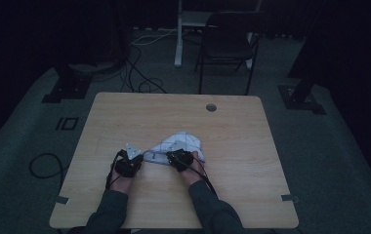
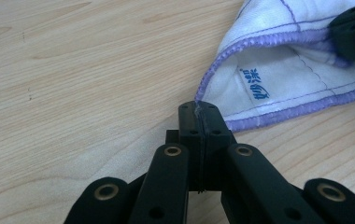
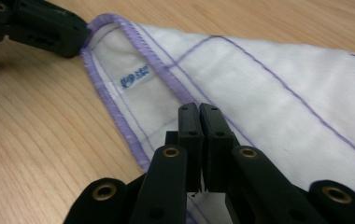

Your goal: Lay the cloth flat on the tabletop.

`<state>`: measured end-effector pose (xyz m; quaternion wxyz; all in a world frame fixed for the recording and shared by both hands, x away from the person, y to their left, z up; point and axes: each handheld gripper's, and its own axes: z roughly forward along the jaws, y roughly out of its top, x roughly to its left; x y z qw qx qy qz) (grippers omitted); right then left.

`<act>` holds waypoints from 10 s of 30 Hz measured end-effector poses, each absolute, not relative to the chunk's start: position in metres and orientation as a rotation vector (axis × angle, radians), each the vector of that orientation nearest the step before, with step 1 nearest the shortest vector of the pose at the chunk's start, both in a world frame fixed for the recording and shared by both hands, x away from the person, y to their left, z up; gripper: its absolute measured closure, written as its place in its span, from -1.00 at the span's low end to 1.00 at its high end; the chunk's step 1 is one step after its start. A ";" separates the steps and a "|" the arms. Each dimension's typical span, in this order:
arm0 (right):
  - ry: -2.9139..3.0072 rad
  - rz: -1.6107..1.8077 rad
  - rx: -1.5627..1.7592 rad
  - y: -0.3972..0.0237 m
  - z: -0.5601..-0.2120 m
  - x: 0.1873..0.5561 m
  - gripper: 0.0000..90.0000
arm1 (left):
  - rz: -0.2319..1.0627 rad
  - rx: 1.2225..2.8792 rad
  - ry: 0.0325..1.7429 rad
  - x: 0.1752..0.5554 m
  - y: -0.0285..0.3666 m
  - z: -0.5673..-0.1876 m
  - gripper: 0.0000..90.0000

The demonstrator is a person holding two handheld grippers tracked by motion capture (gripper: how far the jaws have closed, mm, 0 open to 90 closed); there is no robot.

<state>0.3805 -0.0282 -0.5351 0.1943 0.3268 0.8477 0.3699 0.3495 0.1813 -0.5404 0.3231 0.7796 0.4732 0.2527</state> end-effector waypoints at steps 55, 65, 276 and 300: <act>2.119 1.023 1.114 -0.146 -0.503 0.383 1.00 | 0.579 1.936 1.261 0.349 0.201 -0.522 1.00; 1.952 1.009 1.202 -0.199 -0.471 0.391 1.00 | 0.587 1.855 1.367 0.352 0.227 -0.518 1.00; 2.087 0.821 1.272 -0.224 -0.524 0.360 0.51 | 0.366 2.241 1.011 0.317 0.144 -0.530 0.57; 2.252 0.975 1.200 -0.188 -0.538 0.302 0.45 | 0.429 2.361 0.745 0.317 0.082 -0.530 0.88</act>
